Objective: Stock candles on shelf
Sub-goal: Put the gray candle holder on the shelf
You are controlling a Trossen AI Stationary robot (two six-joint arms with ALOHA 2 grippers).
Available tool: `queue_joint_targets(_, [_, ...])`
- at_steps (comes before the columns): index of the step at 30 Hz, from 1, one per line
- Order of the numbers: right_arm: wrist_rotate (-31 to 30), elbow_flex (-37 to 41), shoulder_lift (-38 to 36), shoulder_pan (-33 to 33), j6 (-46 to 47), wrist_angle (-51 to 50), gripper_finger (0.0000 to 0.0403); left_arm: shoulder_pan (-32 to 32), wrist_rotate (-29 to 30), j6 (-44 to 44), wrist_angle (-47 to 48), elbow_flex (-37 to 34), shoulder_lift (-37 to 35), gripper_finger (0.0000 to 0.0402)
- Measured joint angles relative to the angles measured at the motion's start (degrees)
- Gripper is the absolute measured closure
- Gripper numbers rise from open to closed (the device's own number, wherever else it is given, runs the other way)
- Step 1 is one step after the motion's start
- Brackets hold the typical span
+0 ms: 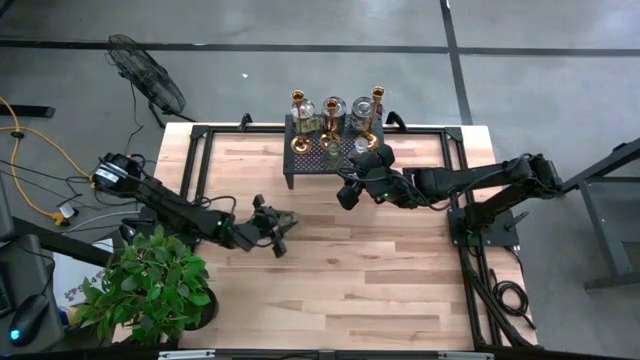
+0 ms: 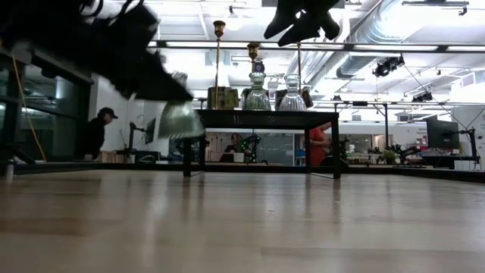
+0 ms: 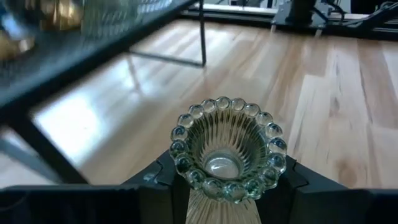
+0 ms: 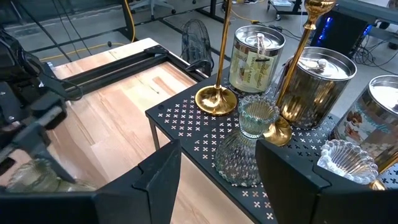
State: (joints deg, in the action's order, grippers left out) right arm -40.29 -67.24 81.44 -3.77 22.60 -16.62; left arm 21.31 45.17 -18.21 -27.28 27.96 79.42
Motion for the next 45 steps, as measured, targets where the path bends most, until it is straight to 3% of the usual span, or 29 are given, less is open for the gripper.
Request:
queue_joint_targets(9, [0.0,0.0,0.0,0.0,0.1,0.0,0.0203,-6.5,1.0,0.8,27.2,20.4,0.0,0.0274])
queue_joint_targets(16, [0.0,0.0,0.0,0.0,0.1,0.0,0.0203,-12.8,2.3,0.3,33.3,28.4,0.0,0.0273])
queue_joint_targets(23, [0.0,0.0,0.0,0.0,0.1,0.0,0.0203,-19.9,-0.5,-3.1,34.3,29.1,0.0,0.0273])
queue_joint_targets(31, [0.0,0.0,0.0,0.0,0.1,0.0,0.0203,-27.4,-7.8,-6.3,34.6,29.1,0.0,0.0273])
queue_joint_targets(45, [0.0,0.0,0.0,0.0,0.1,0.0,0.0203,-33.6,-14.9,-8.3,34.9,29.2,0.0,0.0272])
